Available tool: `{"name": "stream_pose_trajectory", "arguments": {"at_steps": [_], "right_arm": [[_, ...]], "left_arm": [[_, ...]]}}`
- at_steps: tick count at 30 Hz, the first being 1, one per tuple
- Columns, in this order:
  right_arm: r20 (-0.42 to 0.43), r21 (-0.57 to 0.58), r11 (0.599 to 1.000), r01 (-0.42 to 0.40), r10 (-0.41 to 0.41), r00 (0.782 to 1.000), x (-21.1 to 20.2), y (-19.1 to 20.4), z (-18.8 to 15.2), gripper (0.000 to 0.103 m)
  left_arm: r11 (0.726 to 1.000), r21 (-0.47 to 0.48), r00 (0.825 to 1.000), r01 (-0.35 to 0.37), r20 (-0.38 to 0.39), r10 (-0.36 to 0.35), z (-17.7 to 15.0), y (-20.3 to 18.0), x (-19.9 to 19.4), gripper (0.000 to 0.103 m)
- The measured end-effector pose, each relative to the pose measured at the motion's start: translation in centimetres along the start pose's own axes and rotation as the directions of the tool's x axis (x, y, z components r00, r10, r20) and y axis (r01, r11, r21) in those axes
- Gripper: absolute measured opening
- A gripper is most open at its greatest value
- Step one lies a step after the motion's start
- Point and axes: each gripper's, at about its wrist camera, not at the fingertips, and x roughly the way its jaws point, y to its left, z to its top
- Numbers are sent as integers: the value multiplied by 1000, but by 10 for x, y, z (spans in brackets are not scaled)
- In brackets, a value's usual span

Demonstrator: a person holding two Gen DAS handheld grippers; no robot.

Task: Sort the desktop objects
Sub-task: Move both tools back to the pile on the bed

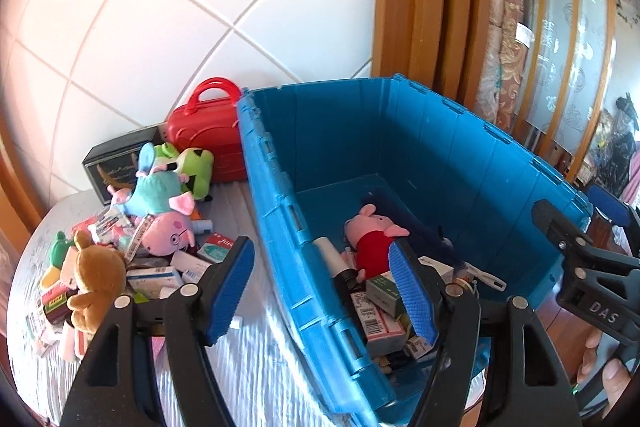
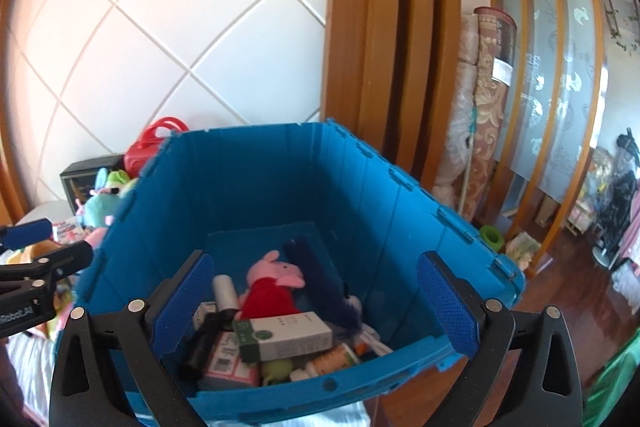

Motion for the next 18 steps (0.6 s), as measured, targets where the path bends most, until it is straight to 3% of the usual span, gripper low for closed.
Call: {"name": "stream_pose_trajectory", "arguments": {"at_steps": [7,18], "right_arm": [[38,-50,991,-125,127,991,-13,47,0,103],[33,-151,940,-305,313,949,-25,158,2,103]], "left_arm": [[989,-112,996,-94,-5,94,-17,54,-19,69],[939,-247,970,-238,-14,242,-50,177,-56,69]]}}
